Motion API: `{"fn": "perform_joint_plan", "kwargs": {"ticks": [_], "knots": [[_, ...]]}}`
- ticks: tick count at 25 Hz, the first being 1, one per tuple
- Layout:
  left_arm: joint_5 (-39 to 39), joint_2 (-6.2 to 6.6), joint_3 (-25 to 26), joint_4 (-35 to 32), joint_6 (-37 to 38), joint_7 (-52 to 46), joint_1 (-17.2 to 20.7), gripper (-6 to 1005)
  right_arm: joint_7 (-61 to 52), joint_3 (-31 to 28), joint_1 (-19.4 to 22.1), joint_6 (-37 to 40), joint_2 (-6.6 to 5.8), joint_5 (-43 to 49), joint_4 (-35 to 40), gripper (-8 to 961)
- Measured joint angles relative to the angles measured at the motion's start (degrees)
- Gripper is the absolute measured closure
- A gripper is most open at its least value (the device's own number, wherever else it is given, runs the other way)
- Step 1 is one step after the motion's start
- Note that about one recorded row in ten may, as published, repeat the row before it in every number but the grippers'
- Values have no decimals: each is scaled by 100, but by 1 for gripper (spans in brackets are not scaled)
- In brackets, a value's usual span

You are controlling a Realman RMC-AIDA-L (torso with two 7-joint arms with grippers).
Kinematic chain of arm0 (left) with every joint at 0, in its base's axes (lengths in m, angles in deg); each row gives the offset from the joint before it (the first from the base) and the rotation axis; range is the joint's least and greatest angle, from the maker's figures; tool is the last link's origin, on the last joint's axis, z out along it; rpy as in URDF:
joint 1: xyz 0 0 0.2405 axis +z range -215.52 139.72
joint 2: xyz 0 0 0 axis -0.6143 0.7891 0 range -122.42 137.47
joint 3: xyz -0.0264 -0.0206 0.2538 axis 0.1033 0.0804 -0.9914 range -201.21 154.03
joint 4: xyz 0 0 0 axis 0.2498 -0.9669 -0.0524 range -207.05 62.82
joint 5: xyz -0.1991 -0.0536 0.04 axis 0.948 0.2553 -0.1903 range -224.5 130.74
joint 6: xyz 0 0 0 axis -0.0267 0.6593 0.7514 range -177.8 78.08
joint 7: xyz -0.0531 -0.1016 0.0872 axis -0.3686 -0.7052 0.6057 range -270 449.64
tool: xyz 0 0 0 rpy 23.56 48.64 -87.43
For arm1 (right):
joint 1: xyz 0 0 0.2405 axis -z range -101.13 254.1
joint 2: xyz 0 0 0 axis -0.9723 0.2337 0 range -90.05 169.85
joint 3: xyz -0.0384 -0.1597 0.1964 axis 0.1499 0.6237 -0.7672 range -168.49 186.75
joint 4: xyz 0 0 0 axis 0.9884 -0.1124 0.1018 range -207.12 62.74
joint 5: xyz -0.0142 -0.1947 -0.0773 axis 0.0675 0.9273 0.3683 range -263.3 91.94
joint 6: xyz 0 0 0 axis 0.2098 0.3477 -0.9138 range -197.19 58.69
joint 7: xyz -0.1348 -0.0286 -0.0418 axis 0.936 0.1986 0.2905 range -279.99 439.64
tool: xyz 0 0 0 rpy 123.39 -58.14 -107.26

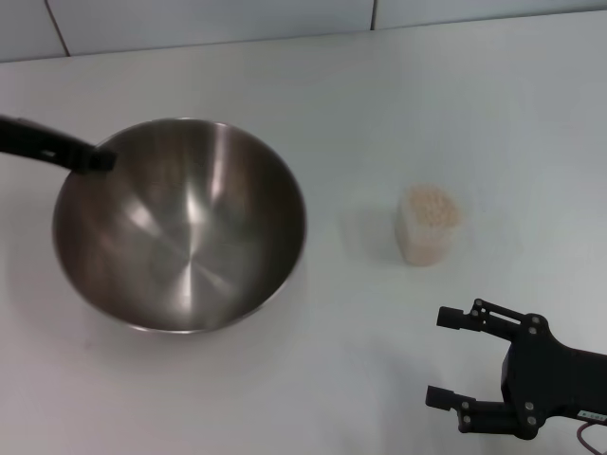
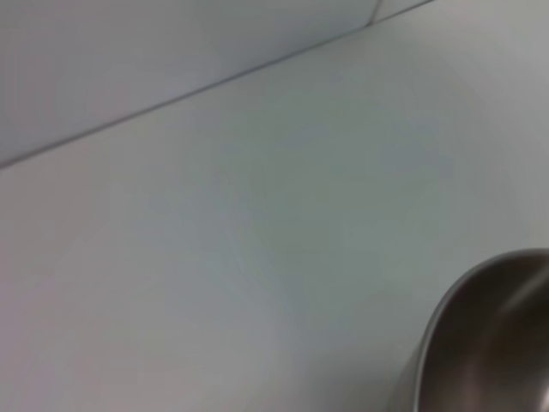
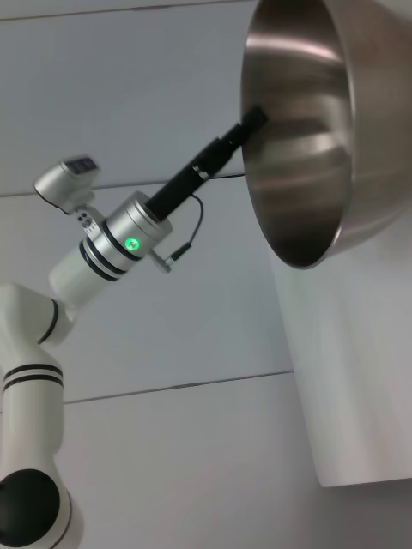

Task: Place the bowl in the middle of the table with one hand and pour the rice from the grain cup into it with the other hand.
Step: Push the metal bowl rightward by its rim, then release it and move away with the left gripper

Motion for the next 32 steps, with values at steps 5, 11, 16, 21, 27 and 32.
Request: {"fn": "perform_joint_plan", "kwargs": {"ticks": [5,11,16,21,27,32], "knots": [[54,-61,9,163,-7,124,-316,957,0,0,-6,1,0,0,0,115],[61,-89,67,701,-202,294,-784,958,0,0,-35,15,0,0,0,114],[109,-70,170,821,-230,372,-859,957,0,0,-51,8,3,-1,5,114],[134,-70,205,1101,-436,546,-882,940,-1,8,-93,4,8,-1,1,114],[147,-89,211,1202,-584,617,-889,915,-11,61,-112,1,9,1,-1,115],[131,-181,157,1230,-677,658,-938,894,-12,62,-112,0,9,4,-1,115]]}}
